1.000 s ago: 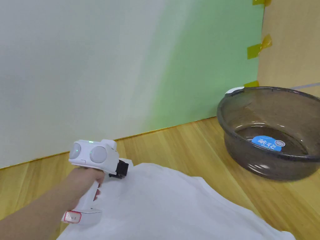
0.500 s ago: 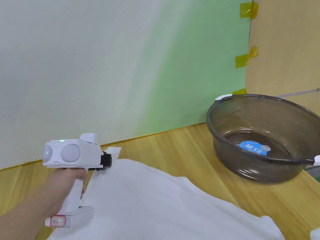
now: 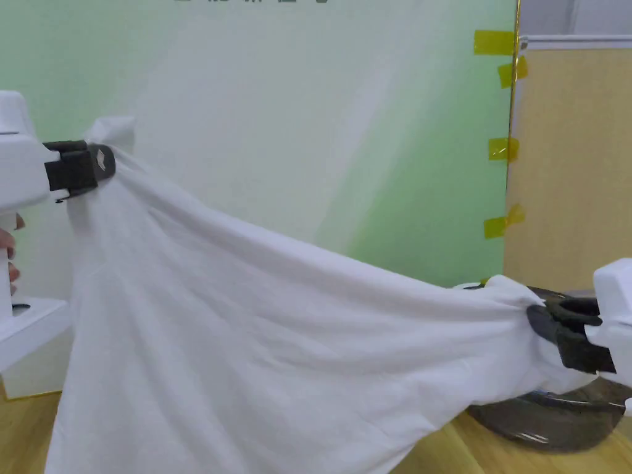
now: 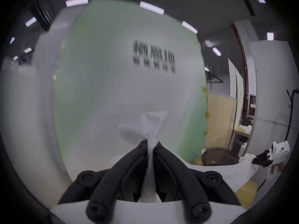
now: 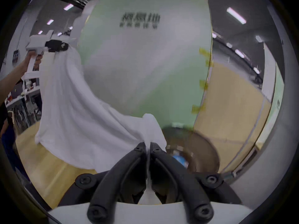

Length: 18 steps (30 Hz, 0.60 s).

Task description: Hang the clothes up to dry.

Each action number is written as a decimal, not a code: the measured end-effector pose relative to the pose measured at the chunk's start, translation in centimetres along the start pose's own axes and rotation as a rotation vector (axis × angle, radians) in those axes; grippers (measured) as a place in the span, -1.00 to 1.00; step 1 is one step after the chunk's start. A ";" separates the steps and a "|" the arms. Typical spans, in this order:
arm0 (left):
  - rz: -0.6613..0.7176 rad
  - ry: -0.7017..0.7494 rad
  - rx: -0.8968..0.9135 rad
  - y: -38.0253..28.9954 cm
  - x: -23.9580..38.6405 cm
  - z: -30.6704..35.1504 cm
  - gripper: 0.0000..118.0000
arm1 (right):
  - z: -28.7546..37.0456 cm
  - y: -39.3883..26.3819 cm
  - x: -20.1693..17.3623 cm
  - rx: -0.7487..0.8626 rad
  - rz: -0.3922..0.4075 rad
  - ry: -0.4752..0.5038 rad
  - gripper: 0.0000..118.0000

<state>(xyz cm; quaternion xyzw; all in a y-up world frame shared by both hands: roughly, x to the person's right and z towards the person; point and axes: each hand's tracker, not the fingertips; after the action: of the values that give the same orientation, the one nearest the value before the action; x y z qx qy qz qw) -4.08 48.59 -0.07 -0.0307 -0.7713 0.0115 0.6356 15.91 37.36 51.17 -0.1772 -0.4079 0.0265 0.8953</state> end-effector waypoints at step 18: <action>0.093 0.254 0.254 15.8 -0.3 6.4 -0.93 | 2.0 34.1 1.3 0.327 -0.172 -0.034 -0.93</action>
<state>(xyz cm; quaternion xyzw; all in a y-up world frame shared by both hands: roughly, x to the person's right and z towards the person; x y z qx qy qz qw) -9.79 64.47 -2.45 0.0132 -0.6748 0.1342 0.7256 18.67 70.15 41.75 0.0068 -0.4268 0.0191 0.9041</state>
